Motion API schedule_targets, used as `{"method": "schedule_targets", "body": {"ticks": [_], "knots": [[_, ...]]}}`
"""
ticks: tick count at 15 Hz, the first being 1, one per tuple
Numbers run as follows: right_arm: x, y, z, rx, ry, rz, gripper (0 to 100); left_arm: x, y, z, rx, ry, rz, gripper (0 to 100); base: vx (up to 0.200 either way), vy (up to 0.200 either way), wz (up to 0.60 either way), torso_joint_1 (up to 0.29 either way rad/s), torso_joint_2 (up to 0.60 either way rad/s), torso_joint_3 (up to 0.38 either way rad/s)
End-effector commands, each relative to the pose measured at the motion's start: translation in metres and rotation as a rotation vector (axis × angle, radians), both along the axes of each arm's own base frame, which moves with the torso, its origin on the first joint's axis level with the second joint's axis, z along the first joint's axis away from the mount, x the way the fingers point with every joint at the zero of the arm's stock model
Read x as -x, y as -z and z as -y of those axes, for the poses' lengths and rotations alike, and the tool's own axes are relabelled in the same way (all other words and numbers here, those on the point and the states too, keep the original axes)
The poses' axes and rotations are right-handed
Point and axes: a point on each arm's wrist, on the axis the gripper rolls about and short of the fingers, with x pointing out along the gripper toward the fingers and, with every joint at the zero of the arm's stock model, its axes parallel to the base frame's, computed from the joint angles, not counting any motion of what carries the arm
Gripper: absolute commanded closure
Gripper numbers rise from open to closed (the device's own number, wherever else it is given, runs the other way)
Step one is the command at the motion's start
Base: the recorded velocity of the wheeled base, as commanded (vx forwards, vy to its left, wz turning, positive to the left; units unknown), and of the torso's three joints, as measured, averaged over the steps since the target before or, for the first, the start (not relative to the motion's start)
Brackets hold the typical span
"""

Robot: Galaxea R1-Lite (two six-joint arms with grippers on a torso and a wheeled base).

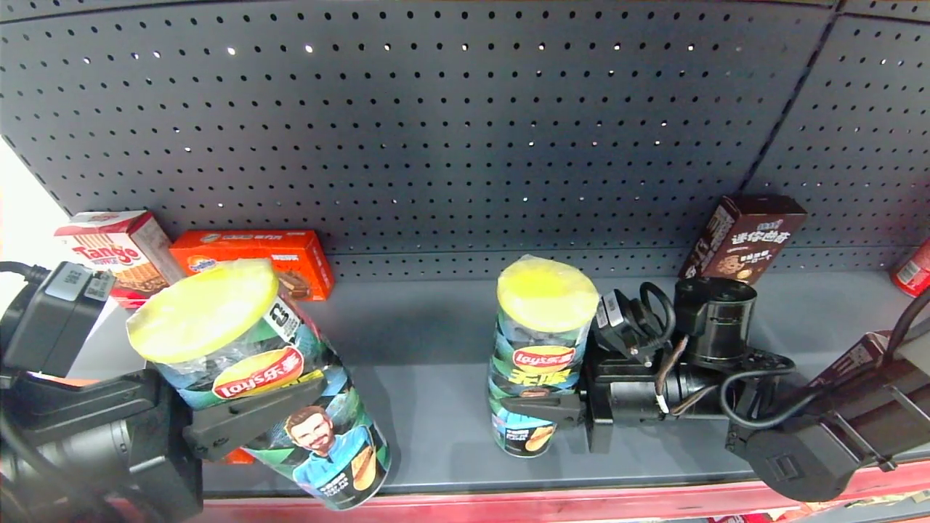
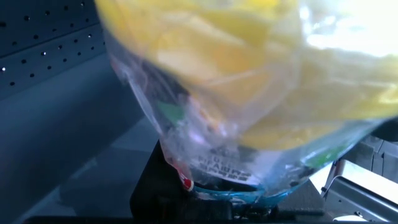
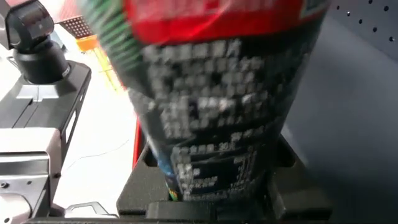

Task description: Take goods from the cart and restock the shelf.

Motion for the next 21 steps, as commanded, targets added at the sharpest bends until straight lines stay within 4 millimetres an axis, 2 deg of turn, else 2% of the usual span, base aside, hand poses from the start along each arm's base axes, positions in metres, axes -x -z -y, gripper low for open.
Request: {"method": "schedule_targets", "body": {"ticks": [1, 5, 10, 13, 18, 21], "knots": [[-0.002, 0.007, -0.002, 0.012, -0.001, -0.018, 0, 0.000, 0.001, 0.000, -0.001, 0.000, -0.003, 100, 0.000, 0.000, 0.00, 0.000, 0.00, 0.000], [-0.001, 0.003, 0.000, 0.010, 0.056, 0.008, 0, 0.000, 0.002, 0.000, -0.001, 0.003, -0.006, 100, 0.000, 0.000, 0.00, 0.000, 0.00, 0.000], [0.020, -0.023, 0.016, -0.018, 0.101, 0.058, 0, 0.000, 0.001, 0.000, 0.000, 0.005, -0.004, 100, 0.000, 0.000, 0.00, 0.000, 0.00, 0.000], [0.049, -0.044, 0.029, -0.053, 0.129, 0.068, 0, 0.001, 0.002, 0.000, -0.001, 0.006, -0.008, 100, 0.000, 0.000, 0.00, 0.000, 0.00, 0.000], [0.101, -0.079, 0.069, -0.071, 0.286, 0.104, 0, 0.002, 0.002, 0.000, -0.001, 0.011, -0.002, 100, 0.000, 0.000, 0.00, 0.000, 0.00, 0.000], [0.134, -0.091, 0.092, -0.082, 0.390, 0.125, 0, 0.002, 0.001, 0.000, 0.000, 0.010, 0.004, 100, 0.000, 0.000, 0.00, 0.000, 0.00, 0.000]]}}
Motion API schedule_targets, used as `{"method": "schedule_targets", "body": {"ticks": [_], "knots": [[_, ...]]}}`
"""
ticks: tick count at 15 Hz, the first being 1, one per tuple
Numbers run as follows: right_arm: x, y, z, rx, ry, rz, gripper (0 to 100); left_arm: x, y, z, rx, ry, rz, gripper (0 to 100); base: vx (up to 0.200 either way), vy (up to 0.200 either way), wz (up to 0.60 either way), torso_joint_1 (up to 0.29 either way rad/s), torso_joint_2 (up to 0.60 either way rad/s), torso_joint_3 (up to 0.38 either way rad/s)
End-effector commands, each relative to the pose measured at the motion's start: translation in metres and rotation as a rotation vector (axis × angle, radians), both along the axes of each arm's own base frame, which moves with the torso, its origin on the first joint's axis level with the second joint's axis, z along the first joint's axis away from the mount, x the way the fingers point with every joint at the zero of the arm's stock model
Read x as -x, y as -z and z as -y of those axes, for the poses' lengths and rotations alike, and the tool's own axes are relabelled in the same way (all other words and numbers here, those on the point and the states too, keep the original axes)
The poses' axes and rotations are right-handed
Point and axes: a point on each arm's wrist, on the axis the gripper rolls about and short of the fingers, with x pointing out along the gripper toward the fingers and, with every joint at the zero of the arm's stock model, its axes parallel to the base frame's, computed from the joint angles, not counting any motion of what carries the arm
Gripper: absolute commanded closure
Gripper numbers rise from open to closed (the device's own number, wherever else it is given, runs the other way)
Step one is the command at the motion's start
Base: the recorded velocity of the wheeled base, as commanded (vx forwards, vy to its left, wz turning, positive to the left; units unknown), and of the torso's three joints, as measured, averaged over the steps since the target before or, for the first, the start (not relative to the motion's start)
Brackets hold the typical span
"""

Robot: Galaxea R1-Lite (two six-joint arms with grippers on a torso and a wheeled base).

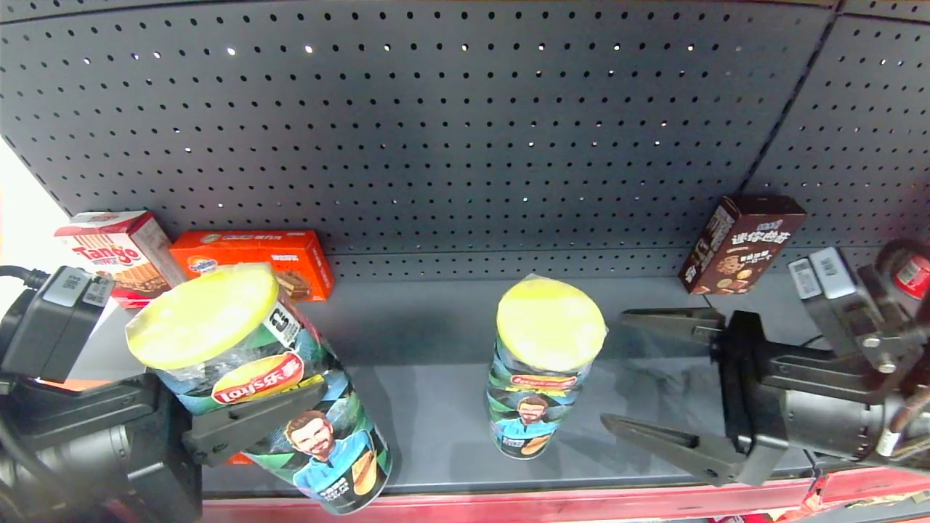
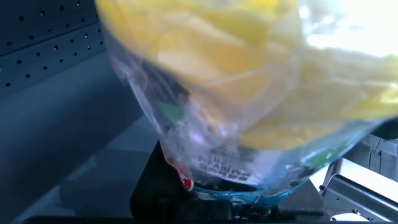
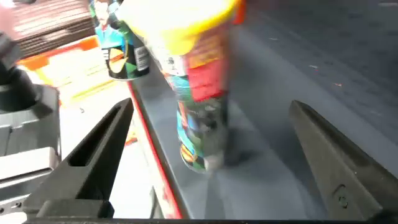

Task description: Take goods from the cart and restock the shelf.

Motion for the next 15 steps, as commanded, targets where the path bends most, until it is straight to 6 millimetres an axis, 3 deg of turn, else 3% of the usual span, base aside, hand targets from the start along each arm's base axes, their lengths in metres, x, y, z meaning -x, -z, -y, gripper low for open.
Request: {"method": "schedule_targets", "body": {"ticks": [1, 2, 6, 8, 9, 11, 15], "knots": [[0.045, -0.019, 0.031, -0.047, 0.093, 0.075, 0, 0.000, -0.001, 0.000, 0.001, -0.001, 0.004, 100, 0.000, 0.000, 0.00, 0.000, 0.00, 0.000], [0.072, -0.013, 0.050, -0.042, 0.182, 0.070, 0, 0.002, -0.002, 0.000, 0.003, 0.001, 0.013, 100, 0.000, 0.000, 0.00, 0.000, 0.00, 0.000], [0.125, 0.025, 0.092, -0.036, 0.416, -0.010, 0, 0.002, -0.004, 0.000, 0.006, 0.002, 0.017, 100, 0.000, 0.000, 0.00, 0.000, 0.00, 0.000], [0.143, 0.047, 0.108, 0.001, 0.569, -0.051, 0, 0.001, -0.006, 0.000, 0.007, 0.004, 0.026, 100, 0.000, 0.000, 0.00, 0.000, 0.00, 0.000], [0.144, 0.049, 0.108, 0.004, 0.579, -0.057, 0, 0.001, -0.006, 0.000, 0.007, 0.004, 0.026, 100, 0.000, 0.000, 0.00, 0.000, 0.00, 0.000], [0.163, 0.084, 0.123, 0.018, 0.686, -0.135, 0, 0.000, -0.012, 0.001, 0.013, 0.004, 0.046, 100, 0.000, 0.000, 0.00, 0.000, 0.00, 0.000], [0.175, 0.118, 0.129, 0.052, 0.899, -0.184, 0, 0.000, -0.014, 0.001, 0.014, 0.007, 0.054, 100, 0.000, 0.000, 0.00, 0.000, 0.00, 0.000]]}}
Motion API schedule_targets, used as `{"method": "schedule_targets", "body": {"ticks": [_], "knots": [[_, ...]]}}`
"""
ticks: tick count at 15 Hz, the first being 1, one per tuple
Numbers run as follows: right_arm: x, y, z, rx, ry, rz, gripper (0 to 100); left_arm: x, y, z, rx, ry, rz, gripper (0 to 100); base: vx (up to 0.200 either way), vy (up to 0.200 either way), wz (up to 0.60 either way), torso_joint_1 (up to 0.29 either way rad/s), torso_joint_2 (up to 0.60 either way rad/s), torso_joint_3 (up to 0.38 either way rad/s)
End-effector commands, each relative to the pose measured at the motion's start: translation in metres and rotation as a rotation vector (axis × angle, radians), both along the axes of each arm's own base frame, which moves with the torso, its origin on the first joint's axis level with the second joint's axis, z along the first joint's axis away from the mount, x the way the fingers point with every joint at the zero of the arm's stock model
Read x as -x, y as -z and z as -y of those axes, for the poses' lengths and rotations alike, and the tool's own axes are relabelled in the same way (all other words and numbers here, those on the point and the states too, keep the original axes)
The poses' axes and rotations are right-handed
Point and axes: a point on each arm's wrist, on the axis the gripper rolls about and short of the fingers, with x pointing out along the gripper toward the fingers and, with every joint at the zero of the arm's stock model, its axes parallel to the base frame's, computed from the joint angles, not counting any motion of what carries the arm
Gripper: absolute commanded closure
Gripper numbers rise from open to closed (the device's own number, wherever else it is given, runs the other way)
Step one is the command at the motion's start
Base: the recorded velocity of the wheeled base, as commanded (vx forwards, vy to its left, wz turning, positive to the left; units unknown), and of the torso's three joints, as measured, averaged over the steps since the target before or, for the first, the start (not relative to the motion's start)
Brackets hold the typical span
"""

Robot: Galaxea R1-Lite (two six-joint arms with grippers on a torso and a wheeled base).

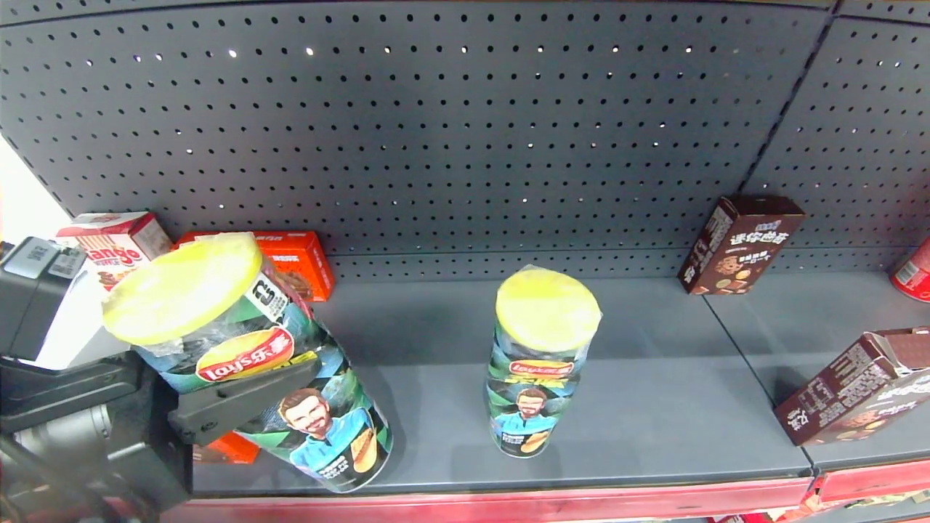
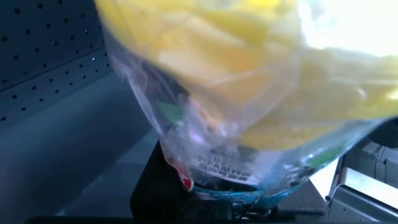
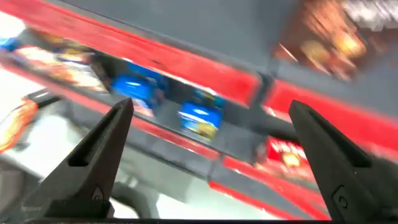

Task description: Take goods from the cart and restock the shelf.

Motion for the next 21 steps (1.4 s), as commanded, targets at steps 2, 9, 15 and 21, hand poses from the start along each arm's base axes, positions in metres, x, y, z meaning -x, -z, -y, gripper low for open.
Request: {"method": "schedule_targets", "body": {"ticks": [2, 9, 15, 21], "knots": [[0.011, 0.017, 0.003, -0.005, 0.298, 0.028, 0, 0.000, 0.000, 0.002, -0.001, 0.015, 0.004, 100, 0.000, 0.000, 0.00, 0.000, 0.00, 0.000], [0.030, 0.021, 0.002, -0.069, 0.488, 0.268, 0, 0.003, -0.001, 0.008, 0.000, 0.055, 0.007, 100, 0.000, 0.000, 0.00, 0.000, 0.00, 0.000], [0.028, 0.021, -0.001, -0.127, 0.370, 0.288, 0, 0.004, -0.002, 0.013, 0.000, 0.085, 0.013, 100, 0.000, 0.000, 0.00, 0.000, 0.00, 0.000], [0.027, 0.029, 0.000, -0.143, 0.393, 0.232, 0, 0.004, -0.002, 0.012, -0.008, 0.076, 0.033, 100, 0.000, 0.000, 0.00, 0.000, 0.00, 0.000]]}}
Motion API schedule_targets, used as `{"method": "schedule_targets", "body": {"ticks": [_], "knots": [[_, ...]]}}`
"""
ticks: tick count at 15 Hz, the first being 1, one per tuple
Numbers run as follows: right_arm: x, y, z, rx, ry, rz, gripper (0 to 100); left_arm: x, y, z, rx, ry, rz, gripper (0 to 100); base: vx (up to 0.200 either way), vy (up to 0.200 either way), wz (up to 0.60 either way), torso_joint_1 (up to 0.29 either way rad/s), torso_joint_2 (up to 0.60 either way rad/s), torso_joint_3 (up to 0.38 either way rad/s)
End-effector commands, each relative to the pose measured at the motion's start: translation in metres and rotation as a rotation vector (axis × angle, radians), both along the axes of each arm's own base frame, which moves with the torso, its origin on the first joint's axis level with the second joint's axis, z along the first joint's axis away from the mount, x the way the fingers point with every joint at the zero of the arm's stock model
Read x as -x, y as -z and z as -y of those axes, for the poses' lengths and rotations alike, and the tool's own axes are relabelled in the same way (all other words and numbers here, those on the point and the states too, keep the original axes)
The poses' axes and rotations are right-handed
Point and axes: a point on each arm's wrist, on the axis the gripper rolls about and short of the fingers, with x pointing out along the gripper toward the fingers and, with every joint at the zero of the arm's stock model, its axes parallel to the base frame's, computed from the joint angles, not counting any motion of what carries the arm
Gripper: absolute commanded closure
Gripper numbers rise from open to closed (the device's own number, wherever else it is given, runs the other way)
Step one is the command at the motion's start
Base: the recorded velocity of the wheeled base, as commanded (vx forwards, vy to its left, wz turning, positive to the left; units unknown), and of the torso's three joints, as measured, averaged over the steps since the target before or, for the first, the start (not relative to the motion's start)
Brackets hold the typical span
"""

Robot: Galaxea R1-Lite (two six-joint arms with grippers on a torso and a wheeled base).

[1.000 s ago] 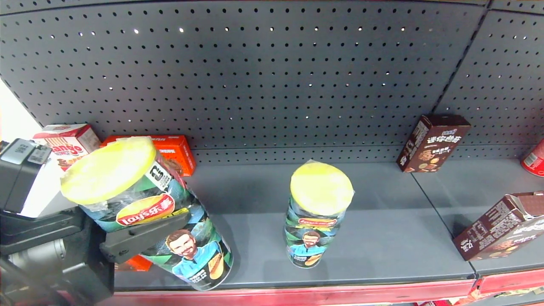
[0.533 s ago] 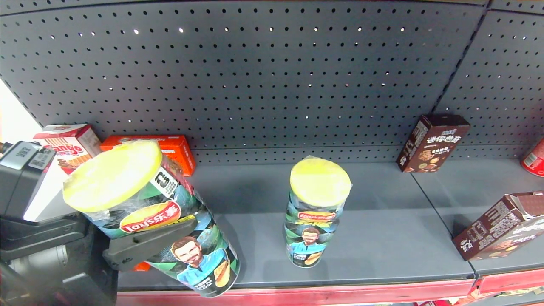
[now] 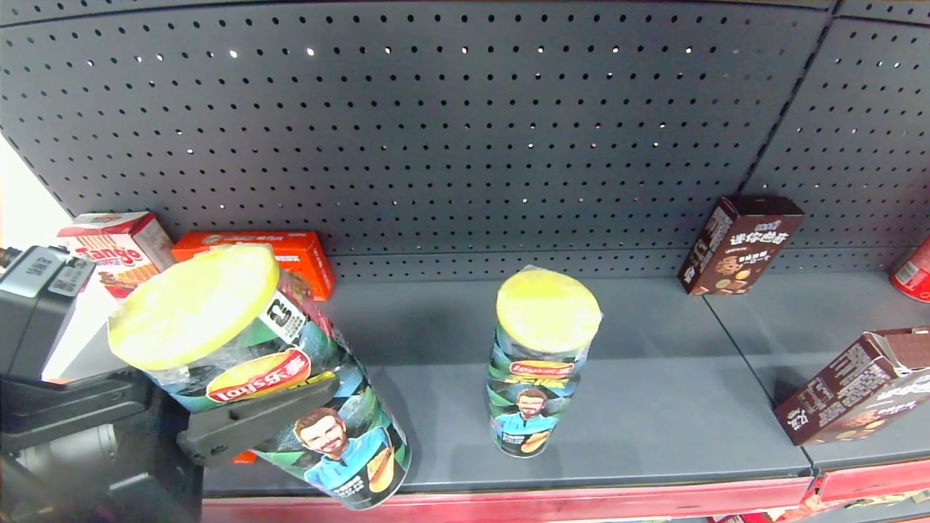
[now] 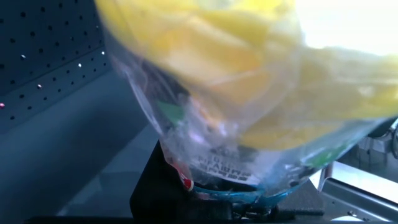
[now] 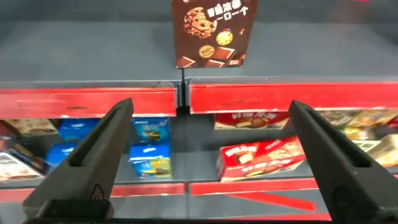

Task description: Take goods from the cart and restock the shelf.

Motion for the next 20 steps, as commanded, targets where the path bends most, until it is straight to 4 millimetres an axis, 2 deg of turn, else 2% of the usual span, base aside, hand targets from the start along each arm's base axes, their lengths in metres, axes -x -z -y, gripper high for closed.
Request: {"method": "schedule_targets", "body": {"ticks": [1, 8, 9, 12, 13, 14, 17, 20], "knots": [[0.000, 0.001, 0.000, -0.007, 0.001, -0.007, 0, -0.001, -0.002, 0.001, -0.001, -0.001, 0.013, 100, 0.000, 0.000, 0.00, 0.000, 0.00, 0.000], [0.000, 0.001, 0.000, -0.010, 0.001, -0.007, 0, -0.027, -0.009, 0.018, -0.026, 0.050, 0.020, 100, 0.000, 0.000, 0.00, 0.000, 0.00, 0.000], [0.000, 0.001, 0.000, -0.010, 0.002, -0.007, 0, -0.034, -0.014, 0.022, -0.026, 0.053, 0.020, 100, 0.000, 0.000, 0.00, 0.000, 0.00, 0.000], [0.000, 0.001, 0.000, -0.010, 0.001, -0.007, 0, -0.071, -0.053, 0.037, -0.027, 0.059, 0.024, 100, 0.000, 0.000, 0.00, 0.000, 0.00, 0.000], [0.000, 0.001, 0.000, -0.010, 0.001, -0.007, 0, -0.080, -0.058, 0.039, -0.034, 0.054, 0.011, 100, 0.000, 0.000, 0.00, 0.000, 0.00, 0.000], [0.000, 0.001, 0.000, -0.010, -0.001, -0.007, 0, -0.086, -0.059, 0.041, -0.044, 0.052, 0.001, 100, 0.000, 0.000, 0.00, 0.000, 0.00, 0.000], [0.000, 0.001, 0.000, -0.010, 0.001, -0.007, 0, -0.113, -0.041, 0.051, -0.098, 0.046, 0.000, 100, 0.000, 0.000, 0.00, 0.000, 0.00, 0.000], [0.000, 0.001, 0.000, -0.010, 0.001, -0.007, 0, -0.143, -0.039, 0.063, -0.106, 0.055, 0.008, 100, 0.000, 0.000, 0.00, 0.000, 0.00, 0.000]]}}
